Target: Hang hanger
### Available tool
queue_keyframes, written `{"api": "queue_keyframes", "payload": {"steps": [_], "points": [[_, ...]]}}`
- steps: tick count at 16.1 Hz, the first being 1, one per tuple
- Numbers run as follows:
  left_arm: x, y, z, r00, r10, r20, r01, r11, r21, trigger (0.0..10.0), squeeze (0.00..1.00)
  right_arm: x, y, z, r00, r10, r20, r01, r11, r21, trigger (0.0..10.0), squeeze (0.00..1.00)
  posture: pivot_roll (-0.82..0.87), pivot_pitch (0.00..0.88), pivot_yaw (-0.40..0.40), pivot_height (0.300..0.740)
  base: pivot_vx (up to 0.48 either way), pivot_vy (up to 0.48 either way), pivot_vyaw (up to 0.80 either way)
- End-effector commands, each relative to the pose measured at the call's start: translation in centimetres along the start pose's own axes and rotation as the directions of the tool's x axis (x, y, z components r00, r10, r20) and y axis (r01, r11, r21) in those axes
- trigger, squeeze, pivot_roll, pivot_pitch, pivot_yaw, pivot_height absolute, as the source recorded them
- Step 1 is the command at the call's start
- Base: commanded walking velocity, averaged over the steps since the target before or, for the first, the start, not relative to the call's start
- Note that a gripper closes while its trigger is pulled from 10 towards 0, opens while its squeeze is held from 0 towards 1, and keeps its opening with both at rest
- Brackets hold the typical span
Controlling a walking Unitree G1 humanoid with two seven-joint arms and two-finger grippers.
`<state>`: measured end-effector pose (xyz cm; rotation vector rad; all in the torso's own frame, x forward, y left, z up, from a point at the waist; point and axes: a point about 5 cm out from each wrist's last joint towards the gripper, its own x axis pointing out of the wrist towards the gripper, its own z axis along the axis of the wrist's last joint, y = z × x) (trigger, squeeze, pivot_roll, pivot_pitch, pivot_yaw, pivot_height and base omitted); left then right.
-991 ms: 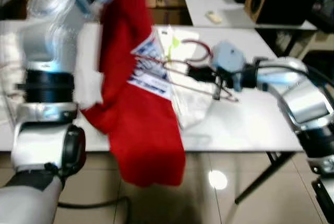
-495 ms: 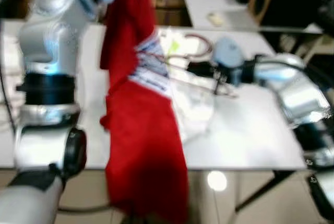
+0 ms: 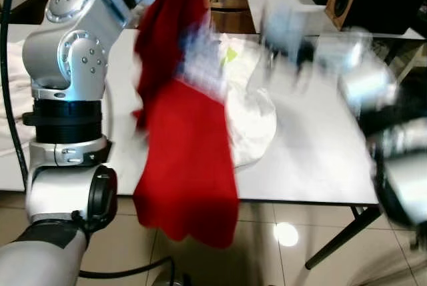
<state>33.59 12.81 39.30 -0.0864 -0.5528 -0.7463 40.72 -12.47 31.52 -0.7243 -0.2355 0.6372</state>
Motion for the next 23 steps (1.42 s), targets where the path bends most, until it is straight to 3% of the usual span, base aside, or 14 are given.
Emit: {"api": "queue_keyframes", "payload": {"steps": [1,2,3,5,7,8,10,11,13,17,20,21,23], "points": [[0.2,-0.3,1.9,0.996,-0.027,0.08,0.027,1.0,0.01,10.0,0.0,-0.8,-3.8,2.6,0.96,-0.254,0.114,0.252,0.967,0.034,10.0,0.0,0.08,0.0,-0.001,0.74,0.0,0.0,0.0],[0.0,-0.3,2.9,0.99,-0.021,0.136,0.022,1.0,-0.008,10.0,0.0,-2.4,-7.7,6.7,0.844,-0.456,0.281,0.442,0.889,0.116,10.0,0.0,0.08,0.0,-0.003,0.74,0.0,0.0,0.0],[-0.2,-0.1,3.5,0.985,-0.016,0.169,0.02,1.0,-0.023,10.0,0.0,-3.0,-8.6,8.8,0.833,-0.427,0.353,0.453,0.892,0.01,10.0,0.0,0.09,0.0,-0.01,0.74,0.0,0.0,0.0],[-0.5,-0.3,2.5,0.991,-0.011,0.136,0.016,0.999,-0.032,10.0,0.0,-0.8,-5.4,5.6,0.95,-0.234,0.207,0.265,0.955,-0.132,10.0,0.0,0.08,0.0,-0.009,0.74,0.0,0.0,0.0],[-0.5,-0.5,1.7,0.994,-0.004,0.105,0.009,0.999,-0.043,10.0,0.0,0.0,-2.5,2.2,0.985,-0.128,0.113,0.145,0.976,-0.16,10.0,0.0,0.09,0.0,-0.004,0.74,0.0,0.0,0.0],[-0.4,-0.8,0.4,0.998,0.008,0.062,-0.004,0.998,-0.056,10.0,0.0,0.0,0.0,-0.7,0.998,-0.041,0.057,0.049,0.988,-0.148,10.0,0.0,0.09,0.0,-0.003,0.74,0.0,0.0,0.0],[-0.2,-1.0,-1.4,0.999,0.036,-0.007,-0.036,0.998,-0.057,10.0,0.0,-0.4,2.4,-3.3,0.998,0.062,0.025,-0.059,0.992,-0.111,10.0,0.0,0.08,0.0,0.006,0.74,0.0,0.0,0.0],[0.0,-1.4,-3.8,0.993,0.072,-0.097,-0.077,0.996,-0.052,10.0,0.0,-1.2,4.6,-5.5,0.987,0.163,0.01,-0.162,0.985,-0.06,10.0,0.0,0.08,0.0,0.017,0.74,0.0,0.0,0.0],[-0.2,-1.6,-7.8,0.96,0.129,-0.25,-0.129,0.991,0.017,10.0,0.0,-3.3,7.2,-8.4,0.955,0.298,-0.007,-0.298,0.955,0.012,10.0,0.0,0.06,0.0,0.035,0.74,0.0,0.0,0.0],[-0.4,-0.3,-11.4,0.909,0.23,-0.348,-0.191,0.971,0.144,10.0,0.0,-6.3,5.7,-9.4,0.952,0.307,-0.018,-0.307,0.952,0.005,10.0,0.0,0.03,0.0,0.081,0.74,0.0,0.0,0.0],[-1.1,2.9,-13.3,0.837,0.397,-0.377,-0.279,0.902,0.331,10.0,0.0,-8.6,5.1,-9.4,0.928,0.372,-0.028,-0.373,0.928,-0.018,10.0,0.0,0.02,0.0,0.097,0.74,0.0,0.0,0.0],[-1.3,3.2,-13.5,0.827,0.416,-0.379,-0.291,0.892,0.345,10.0,0.0,-8.9,5.1,-9.3,0.925,0.378,-0.03,-0.379,0.925,-0.018,10.0,0.0,0.02,0.0,0.097,0.74,0.0,0.0,0.0],[-3.4,5.4,-14.9,0.738,0.544,-0.398,-0.39,0.827,0.406,10.0,0.0,-10.1,4.8,-8.9,0.894,0.443,-0.059,-0.445,0.895,-0.019,10.0,0.0,0.01,0.0,0.103,0.74,0.0,0.0,0.0]]}}
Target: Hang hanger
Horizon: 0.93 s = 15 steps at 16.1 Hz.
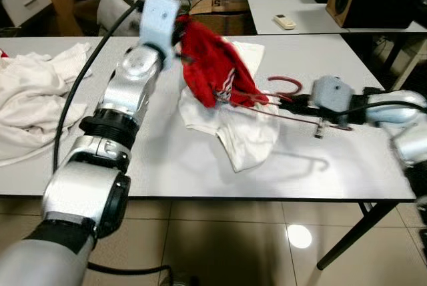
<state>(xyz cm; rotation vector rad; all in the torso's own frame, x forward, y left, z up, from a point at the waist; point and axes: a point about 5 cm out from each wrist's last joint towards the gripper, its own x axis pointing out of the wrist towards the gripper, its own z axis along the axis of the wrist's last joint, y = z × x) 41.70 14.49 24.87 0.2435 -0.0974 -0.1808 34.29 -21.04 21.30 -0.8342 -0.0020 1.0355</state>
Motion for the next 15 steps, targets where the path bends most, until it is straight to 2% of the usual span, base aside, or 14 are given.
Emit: {"api": "queue_keyframes", "payload": {"steps": [1,2,4,6,7,8,9,10,11,13,14,15], "points": [[0.2,0.8,0.4,0.999,0.048,0.018,-0.047,0.998,-0.035,10.0,0.0,-0.1,-0.1,0.8,1.0,0.007,0.027,-0.007,1.0,-0.003,10.0,0.0,0.01,0.0,0.104,0.74,0.0,0.0,0.0],[0.2,0.8,0.4,0.998,0.054,0.016,-0.053,0.997,-0.047,10.0,0.0,-0.3,-0.1,1.0,0.999,0.007,0.031,-0.007,1.0,0.002,10.0,0.0,0.01,0.0,0.103,0.74,0.0,0.0,0.0],[0.1,0.9,-1.0,0.997,0.069,-0.02,-0.069,0.998,0.002,10.0,0.0,-1.3,-0.4,1.9,0.997,0.02,0.078,-0.024,0.998,0.053,10.0,0.0,0.02,0.0,0.097,0.74,0.0,0.0,0.0],[-0.4,0.7,-3.0,0.996,0.049,-0.075,-0.046,0.998,0.051,10.0,0.0,-2.8,-1.2,3.1,0.987,-0.019,0.157,0.0,0.993,0.116,10.0,0.0,0.02,0.0,0.094,0.74,0.0,0.0,0.0],[-0.8,0.2,-4.4,0.993,0.004,-0.116,0.003,0.998,0.059,10.0,0.0,-3.9,-2.0,3.7,0.974,-0.079,0.212,0.044,0.986,0.164,10.0,0.0,0.02,0.0,0.094,0.74,0.0,0.0,0.0],[-1.4,-0.3,-6.0,0.986,-0.048,-0.16,0.059,0.996,0.063,10.0,0.0,-5.2,-3.0,4.4,0.943,-0.178,0.279,0.113,0.965,0.235,10.0,0.0,0.02,0.0,0.091,0.74,0.0,0.0,0.0],[-1.5,-0.4,-6.5,0.983,-0.058,-0.172,0.069,0.996,0.062,10.0,0.0,-5.6,-3.2,4.4,0.934,-0.207,0.292,0.132,0.957,0.256,10.0,0.0,0.02,0.0,0.091,0.74,0.0,0.0,0.0],[-2.0,-1.1,-7.4,0.975,-0.126,-0.181,0.133,0.991,0.032,10.0,0.0,-6.4,-3.6,4.5,0.905,-0.294,0.306,0.196,0.93,0.312,10.0,0.0,0.02,0.0,0.089,0.74,0.0,0.0,0.0],[-2.1,-1.5,-7.6,0.971,-0.164,-0.172,0.169,0.985,0.018,10.0,0.0,-6.5,-3.7,4.3,0.898,-0.329,0.294,0.228,0.917,0.328,10.0,0.0,0.02,0.0,0.089,0.74,0.0,0.0,0.0],[-2.6,-2.8,-7.7,0.938,-0.321,-0.128,0.32,0.947,-0.026,10.0,0.0,-6.5,-3.4,3.6,0.888,-0.4,0.228,0.306,0.882,0.358,10.0,0.0,0.0,0.0,0.097,0.74,0.0,0.0,0.0],[-3.5,-3.6,-7.3,0.899,-0.43,-0.078,0.434,0.901,0.033,10.0,0.22,-6.1,-2.4,2.9,0.895,-0.411,0.176,0.33,0.873,0.358,10.0,0.0,0.01,0.0,0.095,0.74,0.0,0.0,0.0],[-4.1,-3.9,-7.1,0.882,-0.468,-0.06,0.471,0.879,0.065,10.0,0.97,-5.9,-1.6,2.8,0.897,-0.411,0.164,0.329,0.867,0.375,10.0,0.0,0.01,0.0,0.091,0.74,0.0,0.0,0.0]]}}
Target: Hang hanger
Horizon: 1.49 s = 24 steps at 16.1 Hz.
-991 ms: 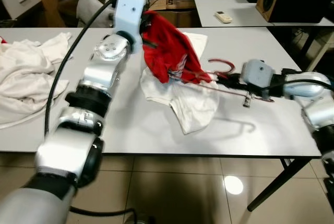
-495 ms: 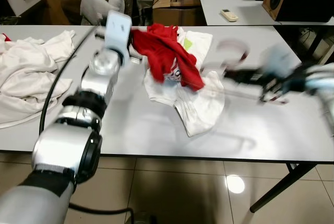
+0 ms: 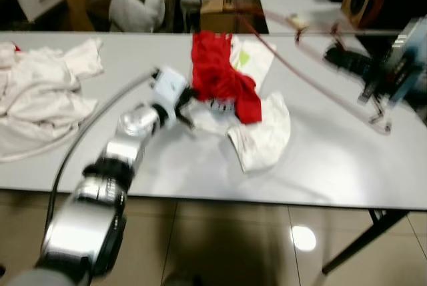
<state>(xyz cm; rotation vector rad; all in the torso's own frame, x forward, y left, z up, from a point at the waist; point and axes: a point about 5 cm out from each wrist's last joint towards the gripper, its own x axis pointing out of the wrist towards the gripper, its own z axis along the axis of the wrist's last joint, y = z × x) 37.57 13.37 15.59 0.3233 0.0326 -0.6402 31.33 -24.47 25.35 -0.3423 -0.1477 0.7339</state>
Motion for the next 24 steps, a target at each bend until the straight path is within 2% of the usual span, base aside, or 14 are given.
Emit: {"api": "queue_keyframes", "payload": {"steps": [1,3,4,7,9,11,14,15,16,17,18,19,21,24], "points": [[-0.2,0.1,1.2,0.999,-0.029,0.035,0.028,0.999,0.029,10.0,1.0,0.0,0.3,1.0,1.0,0.001,0.022,0.0,1.0,-0.015,10.0,0.0,0.02,0.0,0.085,0.74,0.0,0.0,0.0],[-1.9,-1.5,1.9,0.982,-0.179,0.065,0.174,0.981,0.082,10.0,1.0,-0.2,1.2,0.5,0.998,-0.063,0.006,0.063,0.998,0.014,10.0,0.0,0.02,0.0,0.079,0.74,0.0,0.0,0.0],[-3.2,-3.0,2.8,0.947,-0.311,0.082,0.302,0.948,0.104,10.0,1.0,0.0,1.2,0.1,0.988,-0.152,-0.017,0.153,0.987,0.041,10.0,0.0,0.02,0.0,0.079,0.74,0.0,0.0,0.0],[-5.3,-3.7,3.4,0.919,-0.394,0.011,0.387,0.907,0.168,10.0,1.0,0.2,2.3,-0.8,0.974,-0.22,-0.057,0.225,0.97,0.091,10.0,0.0,0.03,0.0,0.076,0.74,0.0,0.0,0.0],[-6.8,-2.3,3.7,0.936,-0.342,-0.086,0.353,0.907,0.229,10.0,1.0,0.2,3.0,-1.0,0.953,-0.292,-0.077,0.301,0.942,0.151,10.0,0.0,0.02,0.0,0.079,0.74,0.0,0.0,0.0],[-9.5,-1.4,5.8,0.928,-0.366,-0.066,0.372,0.917,0.144,10.0,1.0,0.6,4.1,0.1,0.917,-0.394,-0.057,0.397,0.891,0.221,10.0,0.0,0.02,0.0,0.08,0.74,0.0,0.0,0.0],[-11.2,-1.5,6.7,0.896,-0.44,-0.06,0.444,0.891,0.096,10.0,1.0,0.8,4.9,0.0,0.896,-0.437,-0.078,0.441,0.854,0.276,10.0,0.0,0.01,0.0,0.082,0.74,0.0,0.0,0.0],[-11.3,-1.3,7.1,0.907,-0.42,-0.024,0.421,0.902,0.096,10.0,1.0,0.9,5.2,0.1,0.882,-0.464,-0.077,0.466,0.839,0.282,10.0,0.0,0.01,0.0,0.086,0.74,0.0,0.0,0.0],[-10.4,-0.2,8.0,0.955,-0.274,0.114,0.271,0.962,0.041,10.0,1.0,1.1,5.5,0.4,0.852,-0.52,-0.058,0.511,0.806,0.299,10.0,0.0,0.01,0.0,0.088,0.74,0.0,0.0,0.0],[-9.9,0.6,8.1,0.975,-0.172,0.143,0.174,0.985,-0.004,10.0,1.0,1.2,5.5,0.6,0.835,-0.548,-0.051,0.537,0.79,0.297,10.0,0.0,0.01,0.0,0.088,0.74,0.0,0.0,0.0],[-9.5,2.6,7.7,0.986,0.052,0.159,-0.038,0.995,-0.093,10.0,1.0,1.5,5.7,1.0,0.81,-0.584,-0.049,0.571,0.769,0.287,10.0,0.0,0.01,0.0,0.092,0.74,0.0,0.0,0.0],[-9.6,3.8,7.3,0.962,0.215,0.166,-0.184,0.965,-0.185,10.0,0.7,1.8,6.1,1.4,0.791,-0.61,-0.054,0.597,0.749,0.286,10.0,0.0,0.01,0.0,0.092,0.74,0.0,0.0,0.0],[-9.8,3.7,6.3,0.937,0.327,0.122,-0.296,0.929,-0.222,10.0,0.04,2.1,7.1,1.2,0.783,-0.619,-0.067,0.607,0.736,0.3,10.0,0.0,0.02,0.0,0.088,0.74,0.0,0.0,0.0],[-9.8,1.6,4.0,0.917,0.395,0.046,-0.381,0.907,-0.181,10.0,0.0,2.5,8.9,-0.1,0.773,-0.625,-0.113,0.627,0.724,0.287,10.0,0.0,0.03,0.0,0.087,0.74,0.0,0.0,0.0]]}}
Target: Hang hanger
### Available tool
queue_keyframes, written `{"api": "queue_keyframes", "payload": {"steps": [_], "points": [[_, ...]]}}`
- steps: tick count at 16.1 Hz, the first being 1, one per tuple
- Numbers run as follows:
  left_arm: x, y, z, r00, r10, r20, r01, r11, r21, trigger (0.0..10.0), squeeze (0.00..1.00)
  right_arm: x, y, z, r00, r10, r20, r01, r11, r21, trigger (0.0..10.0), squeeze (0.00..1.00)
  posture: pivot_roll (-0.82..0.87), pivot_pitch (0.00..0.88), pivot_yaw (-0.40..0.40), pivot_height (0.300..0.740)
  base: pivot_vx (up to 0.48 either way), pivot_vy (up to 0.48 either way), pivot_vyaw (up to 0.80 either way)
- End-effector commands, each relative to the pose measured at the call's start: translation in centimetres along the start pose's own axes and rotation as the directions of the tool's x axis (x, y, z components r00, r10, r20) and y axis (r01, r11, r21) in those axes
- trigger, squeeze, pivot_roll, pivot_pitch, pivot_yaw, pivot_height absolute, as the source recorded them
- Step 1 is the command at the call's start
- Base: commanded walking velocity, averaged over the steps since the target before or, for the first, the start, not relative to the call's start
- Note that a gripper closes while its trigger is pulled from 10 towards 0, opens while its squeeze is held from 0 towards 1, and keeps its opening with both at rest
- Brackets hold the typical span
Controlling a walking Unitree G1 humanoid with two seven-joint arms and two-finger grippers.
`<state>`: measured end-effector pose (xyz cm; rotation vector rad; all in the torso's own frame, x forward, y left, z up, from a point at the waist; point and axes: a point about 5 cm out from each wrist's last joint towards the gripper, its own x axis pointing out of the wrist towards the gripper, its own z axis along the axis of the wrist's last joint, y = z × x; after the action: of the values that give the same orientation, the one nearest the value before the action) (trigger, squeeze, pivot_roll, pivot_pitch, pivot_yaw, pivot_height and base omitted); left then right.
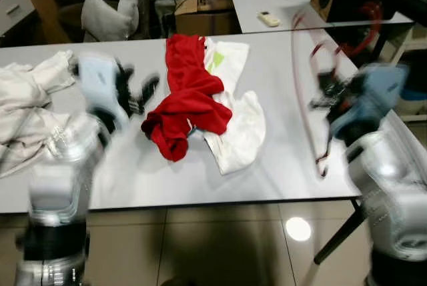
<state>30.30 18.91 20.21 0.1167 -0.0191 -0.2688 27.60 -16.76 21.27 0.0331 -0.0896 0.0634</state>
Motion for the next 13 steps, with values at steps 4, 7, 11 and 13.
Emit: {"api": "queue_keyframes", "payload": {"steps": [4,7,11,13], "points": [[-0.2,-1.5,0.2,1.0,-0.006,0.007,0.006,0.999,0.032,10.0,0.0,-0.4,1.2,0.3,0.999,0.012,0.044,-0.012,1.0,0.01,10.0,0.0,0.05,0.0,0.066,0.74,0.0,0.0,0.0],[-0.5,-2.1,-0.4,1.0,0.006,-0.02,-0.005,0.999,0.047,10.0,0.0,-0.7,2.1,0.2,0.998,0.035,0.058,-0.036,0.999,0.022,10.0,0.0,0.05,0.0,0.062,0.74,0.0,0.0,0.0],[-1.1,-2.7,-0.3,1.0,0.003,-0.029,-0.001,0.998,0.06,10.0,0.0,-0.5,2.0,0.3,0.996,0.043,0.074,-0.044,0.999,0.004,10.0,0.0,0.07,0.0,0.046,0.74,0.0,0.0,0.0],[-1.1,-2.8,-0.2,0.999,-0.003,-0.032,0.006,0.997,0.074,10.0,0.0,-0.8,1.7,0.1,0.997,0.032,0.064,-0.032,0.999,0.006,10.0,0.0,0.07,0.0,0.046,0.74,0.0,0.0,0.0]]}}
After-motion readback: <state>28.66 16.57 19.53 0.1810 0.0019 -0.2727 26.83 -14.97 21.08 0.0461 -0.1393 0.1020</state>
